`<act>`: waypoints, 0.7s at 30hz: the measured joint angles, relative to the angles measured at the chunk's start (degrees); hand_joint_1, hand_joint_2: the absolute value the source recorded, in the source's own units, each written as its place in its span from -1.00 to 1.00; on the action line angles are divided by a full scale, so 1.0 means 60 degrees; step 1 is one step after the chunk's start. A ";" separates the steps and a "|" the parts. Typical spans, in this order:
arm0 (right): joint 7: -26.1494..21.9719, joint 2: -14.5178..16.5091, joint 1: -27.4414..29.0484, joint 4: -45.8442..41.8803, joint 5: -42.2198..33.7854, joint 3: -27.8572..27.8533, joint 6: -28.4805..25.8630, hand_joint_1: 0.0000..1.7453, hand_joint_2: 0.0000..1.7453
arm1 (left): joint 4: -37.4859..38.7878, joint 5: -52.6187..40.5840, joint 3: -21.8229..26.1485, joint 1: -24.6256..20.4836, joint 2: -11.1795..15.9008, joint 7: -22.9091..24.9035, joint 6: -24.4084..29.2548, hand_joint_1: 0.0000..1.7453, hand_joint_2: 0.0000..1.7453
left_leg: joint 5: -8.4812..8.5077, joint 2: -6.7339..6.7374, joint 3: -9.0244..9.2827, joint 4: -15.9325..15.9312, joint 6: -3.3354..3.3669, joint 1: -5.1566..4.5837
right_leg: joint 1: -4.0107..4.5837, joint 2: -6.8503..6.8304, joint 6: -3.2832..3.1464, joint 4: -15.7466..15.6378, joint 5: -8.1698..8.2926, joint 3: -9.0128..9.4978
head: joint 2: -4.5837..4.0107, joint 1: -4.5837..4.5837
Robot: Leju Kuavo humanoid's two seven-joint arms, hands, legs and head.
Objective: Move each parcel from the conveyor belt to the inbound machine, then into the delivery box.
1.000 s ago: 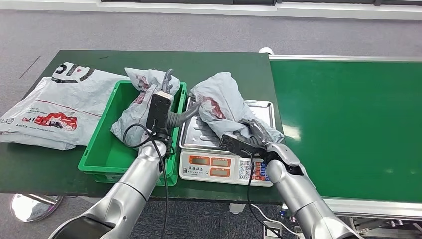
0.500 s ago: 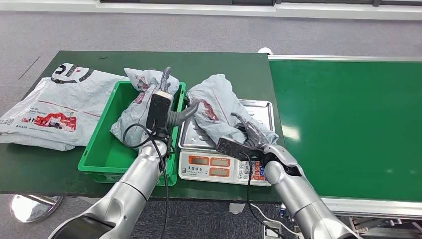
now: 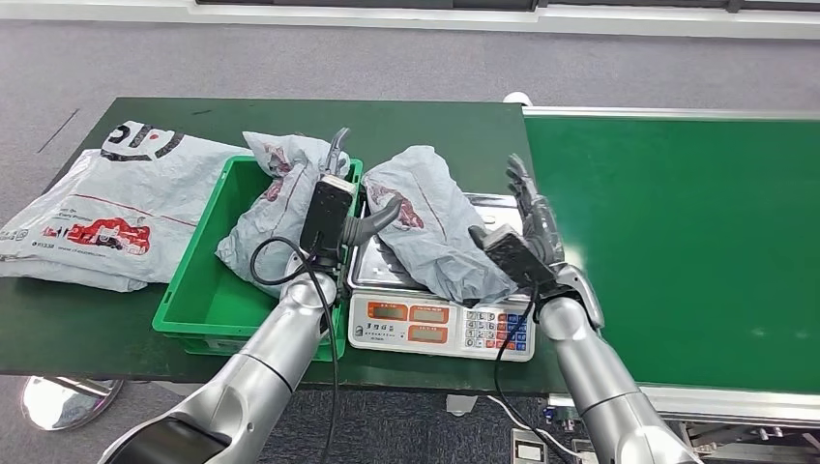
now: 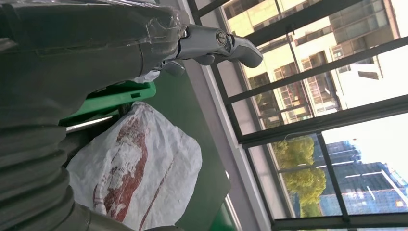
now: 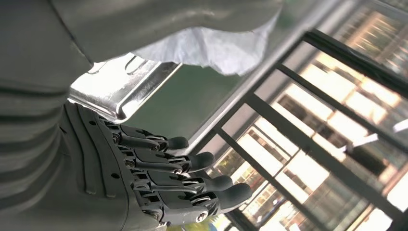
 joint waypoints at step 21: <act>-0.0006 -0.0198 0.0298 0.0037 -0.2128 -0.1434 -0.0291 -1.00 -1.00 | 0.0034 0.0241 -0.1144 -0.0351 -0.0046 0.1115 -0.0555 -1.00 1.00 | 0.0000 -0.0002 -0.0004 0.0001 0.0003 -0.0008 | -0.0009 -0.0003 0.0004 -0.0002 0.0001 -0.0004 | 0.0000 0.0000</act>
